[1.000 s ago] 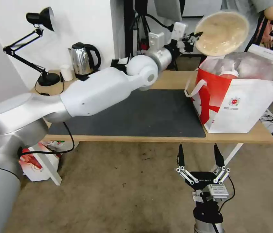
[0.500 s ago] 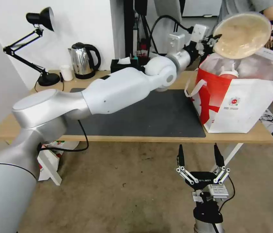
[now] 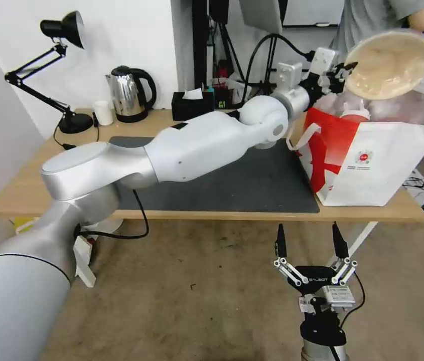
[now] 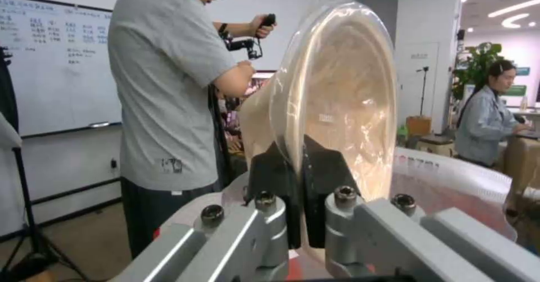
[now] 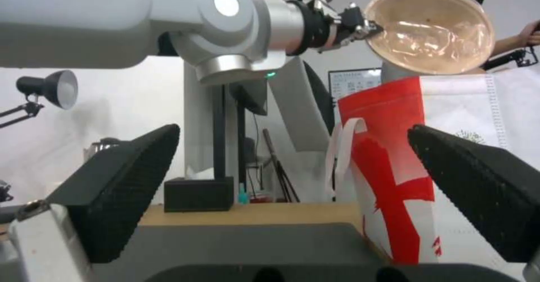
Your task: Pick up the trash from the table and place it into the takeout bag.
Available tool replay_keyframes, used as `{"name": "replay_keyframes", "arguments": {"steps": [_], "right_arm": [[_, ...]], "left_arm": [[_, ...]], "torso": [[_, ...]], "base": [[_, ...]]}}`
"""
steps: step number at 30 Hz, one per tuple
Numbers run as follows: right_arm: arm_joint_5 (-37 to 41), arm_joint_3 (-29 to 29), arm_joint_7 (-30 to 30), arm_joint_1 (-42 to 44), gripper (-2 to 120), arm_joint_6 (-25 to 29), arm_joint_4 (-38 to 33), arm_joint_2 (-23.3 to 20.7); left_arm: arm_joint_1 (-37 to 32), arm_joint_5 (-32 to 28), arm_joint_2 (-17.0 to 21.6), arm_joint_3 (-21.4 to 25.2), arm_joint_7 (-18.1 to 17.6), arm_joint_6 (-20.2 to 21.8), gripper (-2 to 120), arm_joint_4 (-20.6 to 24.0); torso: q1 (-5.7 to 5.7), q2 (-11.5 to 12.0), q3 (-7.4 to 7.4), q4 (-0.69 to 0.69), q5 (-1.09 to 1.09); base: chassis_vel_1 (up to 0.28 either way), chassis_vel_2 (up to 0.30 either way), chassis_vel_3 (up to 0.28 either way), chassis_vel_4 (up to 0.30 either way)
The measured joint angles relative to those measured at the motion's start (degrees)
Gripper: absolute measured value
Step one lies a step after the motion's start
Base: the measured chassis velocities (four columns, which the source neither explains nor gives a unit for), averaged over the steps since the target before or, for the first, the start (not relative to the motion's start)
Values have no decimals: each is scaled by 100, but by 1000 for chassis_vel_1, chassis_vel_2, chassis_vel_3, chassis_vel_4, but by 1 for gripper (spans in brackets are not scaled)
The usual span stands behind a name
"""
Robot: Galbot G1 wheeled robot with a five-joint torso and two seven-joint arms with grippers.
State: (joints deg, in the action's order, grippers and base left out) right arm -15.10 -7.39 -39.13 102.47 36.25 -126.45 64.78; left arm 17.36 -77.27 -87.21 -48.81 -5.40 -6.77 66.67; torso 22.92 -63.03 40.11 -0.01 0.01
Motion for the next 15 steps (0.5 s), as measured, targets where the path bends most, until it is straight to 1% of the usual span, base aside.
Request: {"name": "replay_keyframes", "arguments": {"steps": [1, 2, 3, 6, 7, 10, 11, 12, 13, 14, 15], "right_arm": [[0, 0, 0, 0, 100, 0, 0, 0], [0, 0, 0, 0, 100, 0, 0, 0], [0, 0, 0, 0, 100, 0, 0, 0], [0, 0, 0, 0, 100, 0, 0, 0], [0, 0, 0, 0, 100, 0, 0, 0], [0, 0, 0, 0, 100, 0, 0, 0], [0, 0, 0, 0, 100, 0, 0, 0], [0, 0, 0, 0, 100, 0, 0, 0], [0, 0, 0, 0, 100, 0, 0, 0], [0, 0, 0, 0, 100, 0, 0, 0], [0, 0, 0, 0, 100, 0, 0, 0]], "left_arm": [[-7, 47, -5, -28, 5, -2, 1, -25], [-14, 80, 2, -53, 8, -2, 5, -45], [-14, 80, 2, -53, 8, -2, 5, -45], [-37, 152, 61, -80, 34, -2, 19, -97], [-37, 152, 61, -80, 34, -2, 19, -97], [-45, 189, 118, -91, 51, -2, 34, -129], [-45, 189, 118, -91, 51, -2, 34, -129], [-46, 201, 127, -91, 56, -3, 40, -142], [-46, 211, 129, -91, 60, -4, 42, -152], [-46, 226, 133, -91, 66, -6, 48, -165], [-46, 226, 133, -91, 66, -6, 48, -165]], "torso": [[0, 0, 0, -1, 0], [0, 0, 0, 0, 0], [0, 0, 0, 0, 0], [0, 0, 0, 1, -1], [0, 0, 0, 1, -1], [-1, 1, 0, 1, -2], [-1, 1, 0, 1, -2], [0, 1, 0, 1, -1], [0, 1, 0, 1, -1], [0, 1, 0, 1, -1], [0, 1, 0, 1, -1]], "base": [[0, 0, 0, 0], [0, 0, 0, 0], [0, 0, 0, 0], [0, 0, 0, 0], [0, 0, 0, 0], [0, 0, 0, 0], [0, 0, 0, 0], [0, 0, 0, 0], [0, 0, 0, 0], [0, 0, 0, 0], [0, 0, 0, 0]]}}
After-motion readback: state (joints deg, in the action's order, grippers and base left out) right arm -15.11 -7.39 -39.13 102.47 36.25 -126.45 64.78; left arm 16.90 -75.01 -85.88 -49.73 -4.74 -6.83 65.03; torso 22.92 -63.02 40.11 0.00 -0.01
